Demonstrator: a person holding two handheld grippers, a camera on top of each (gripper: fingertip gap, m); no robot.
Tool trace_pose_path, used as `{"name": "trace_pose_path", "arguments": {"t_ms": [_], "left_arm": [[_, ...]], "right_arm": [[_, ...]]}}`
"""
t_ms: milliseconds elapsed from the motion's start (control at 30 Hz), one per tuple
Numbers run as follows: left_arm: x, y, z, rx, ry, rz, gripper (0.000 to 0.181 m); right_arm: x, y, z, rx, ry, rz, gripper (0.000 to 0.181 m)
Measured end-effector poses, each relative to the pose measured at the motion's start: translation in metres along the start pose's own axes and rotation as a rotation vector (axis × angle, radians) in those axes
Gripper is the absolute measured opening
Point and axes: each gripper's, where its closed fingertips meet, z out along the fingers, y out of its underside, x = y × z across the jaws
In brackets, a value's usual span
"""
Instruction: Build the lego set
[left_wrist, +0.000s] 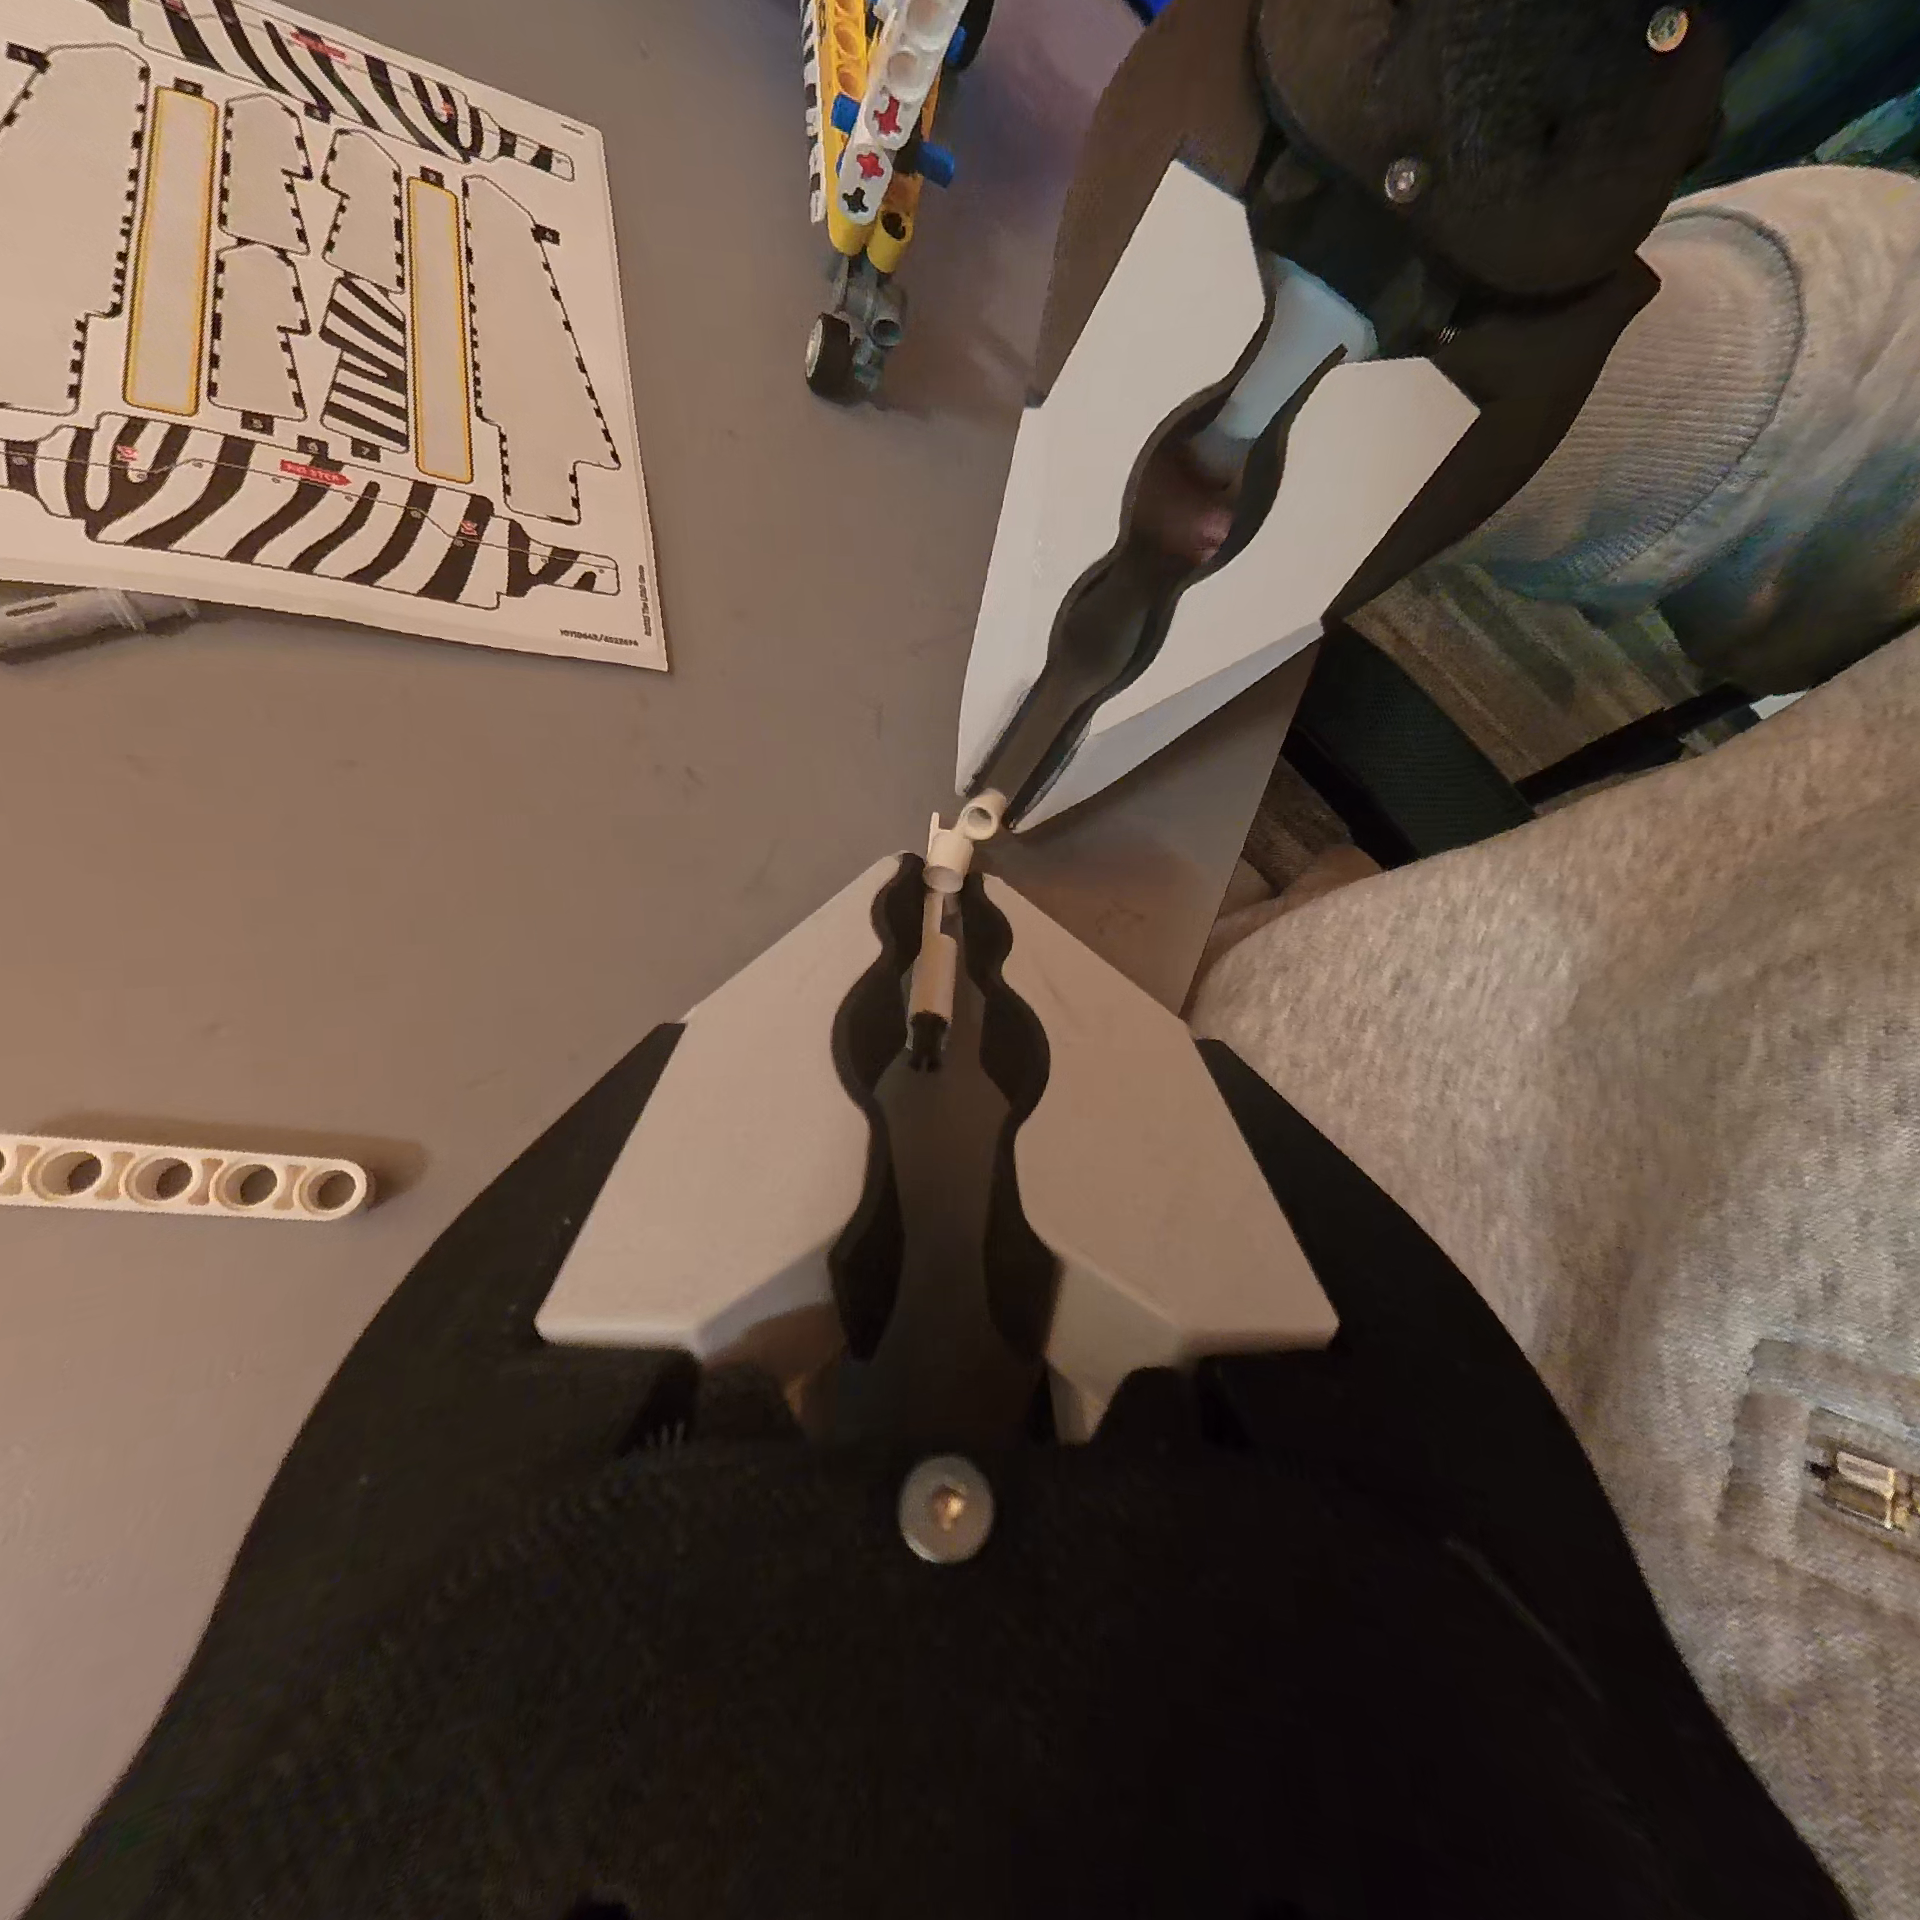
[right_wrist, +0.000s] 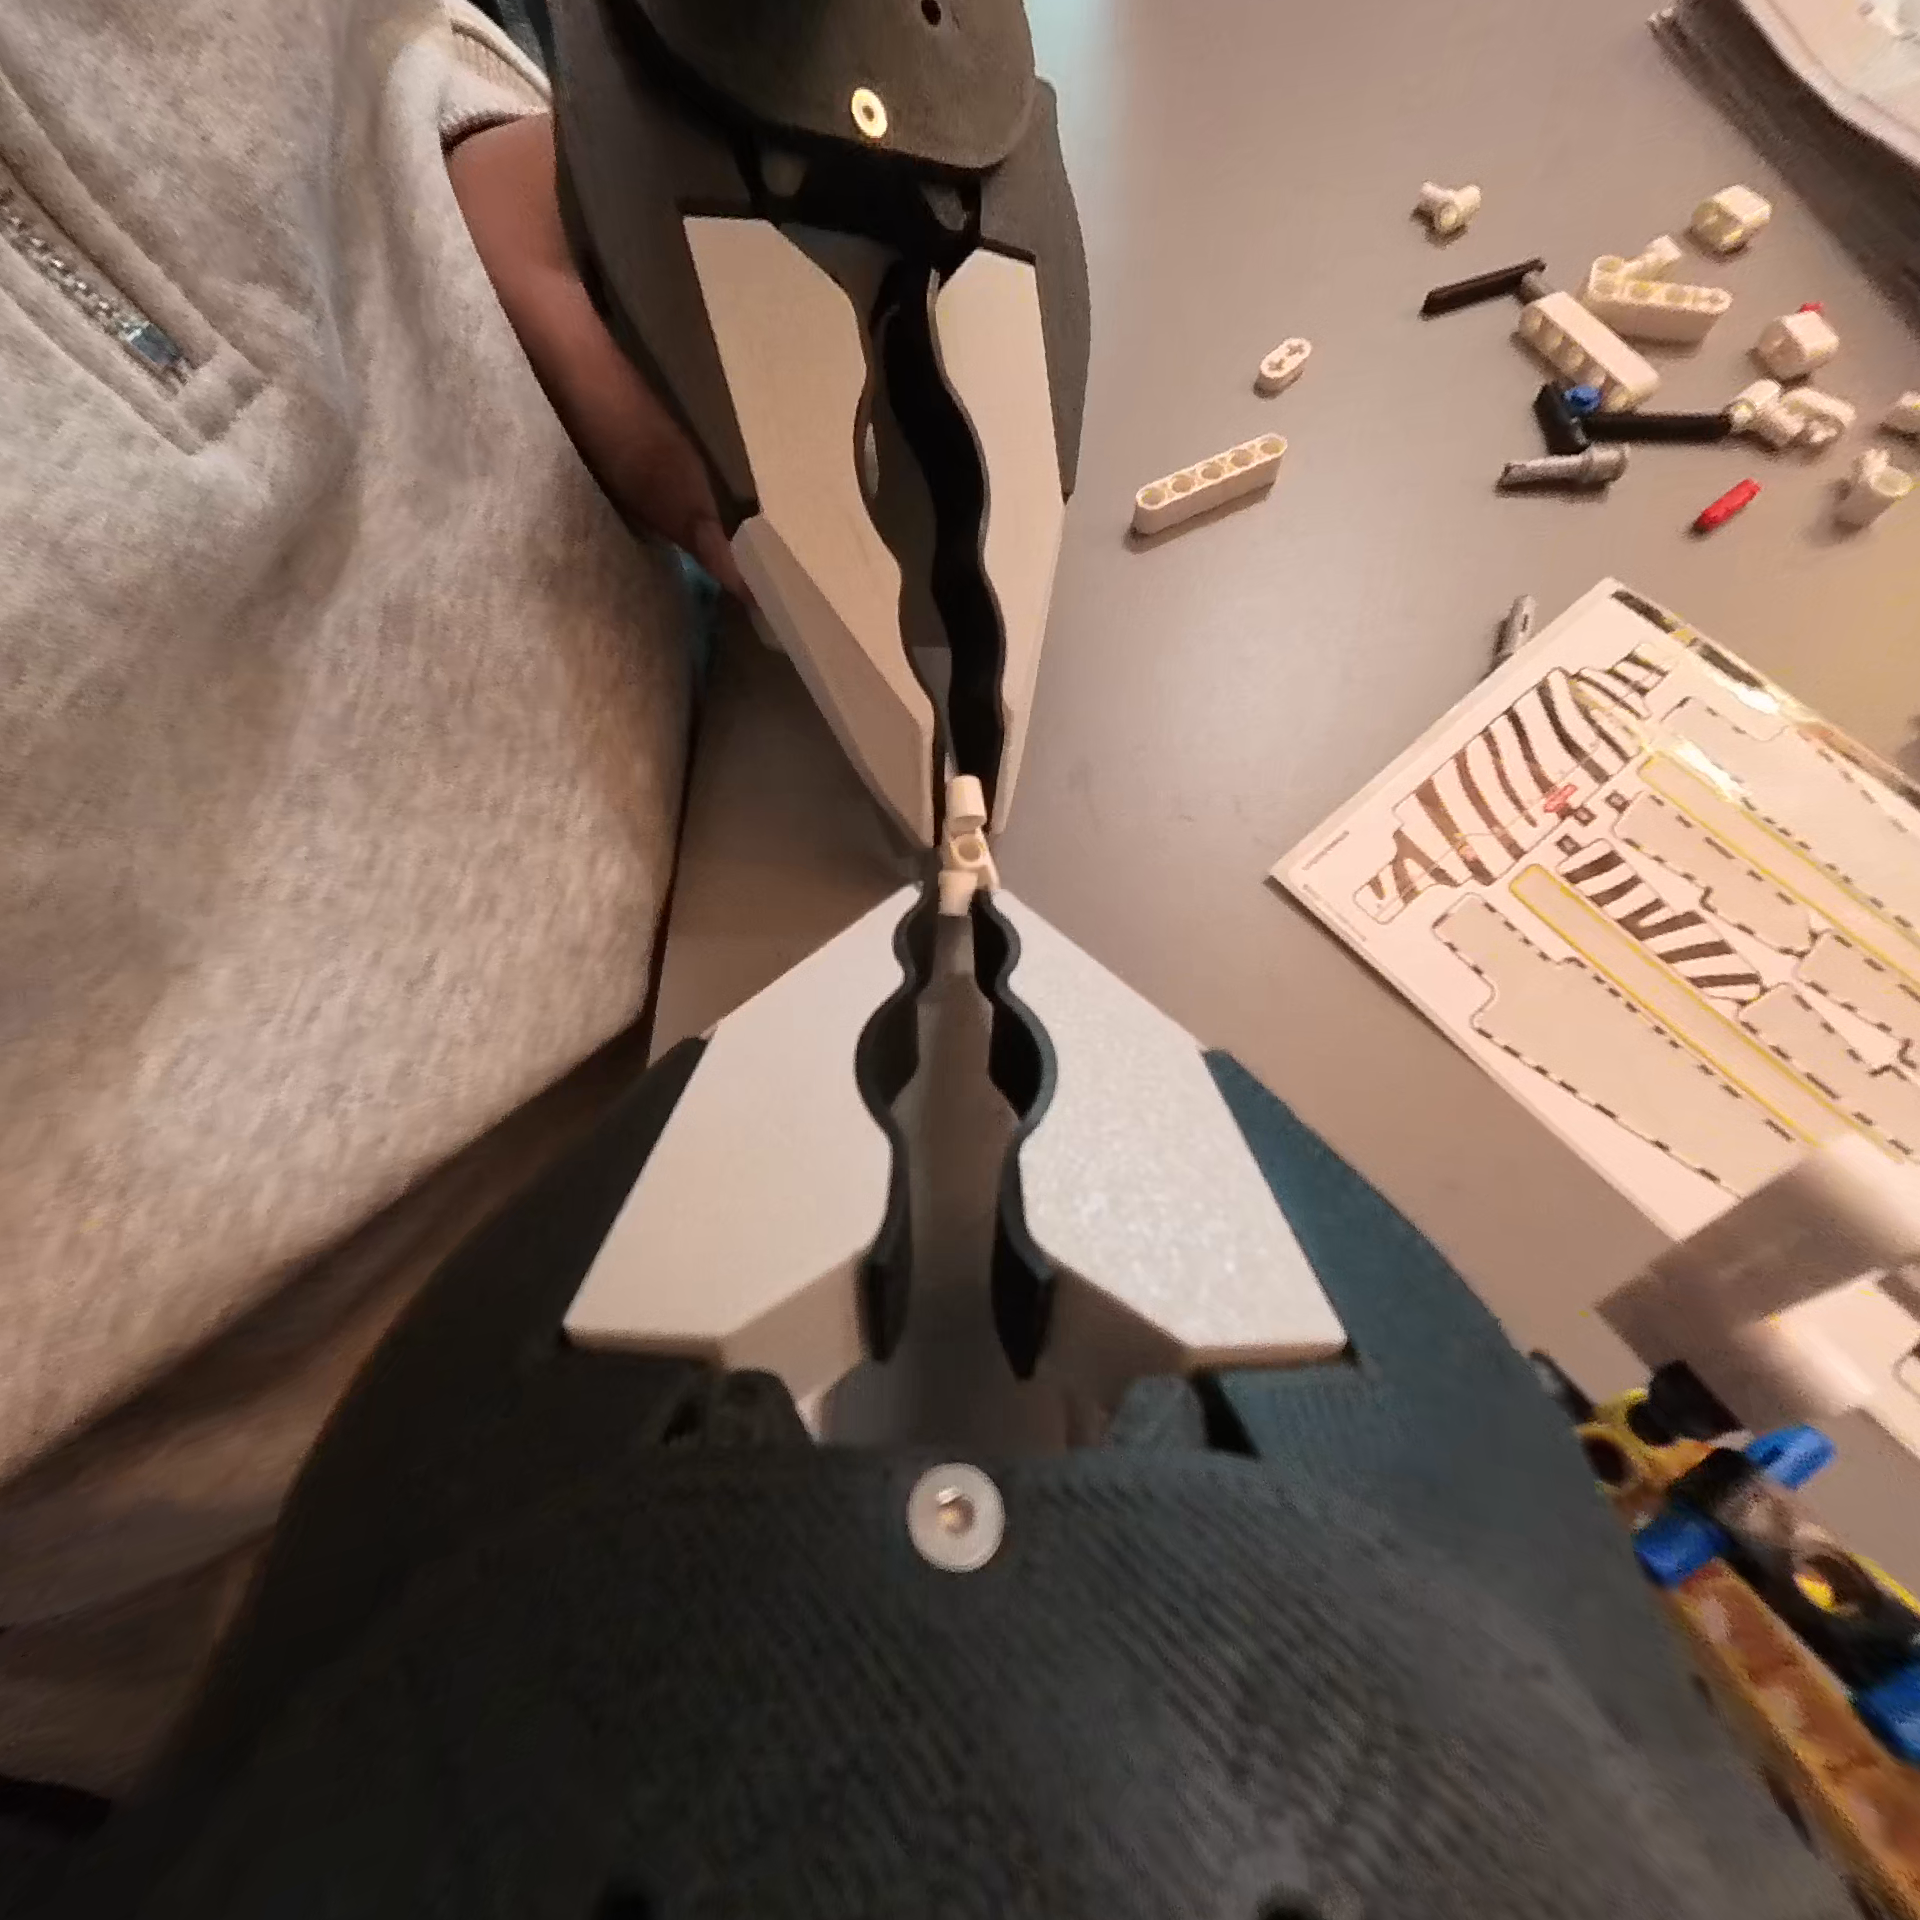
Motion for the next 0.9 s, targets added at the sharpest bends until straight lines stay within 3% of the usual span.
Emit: {"name": "trace_pose_path", "arguments": {"t_ms": [233,500,900], "left_arm": [[0.002,0.001,0.000,-0.004,0.008,0.010,0.008],[0.002,0.001,0.000,-0.003,0.015,0.002,0.008],[0.004,0.002,0.000,-0.007,0.026,0.013,0.008]], "right_arm": [[0.003,0.004,-0.002,-0.013,0.024,0.104,0.005],[-0.005,-0.024,-0.013,0.149,0.004,0.184,0.005],[-0.008,-0.030,-0.006,0.209,-0.035,0.300,0.005]]}}
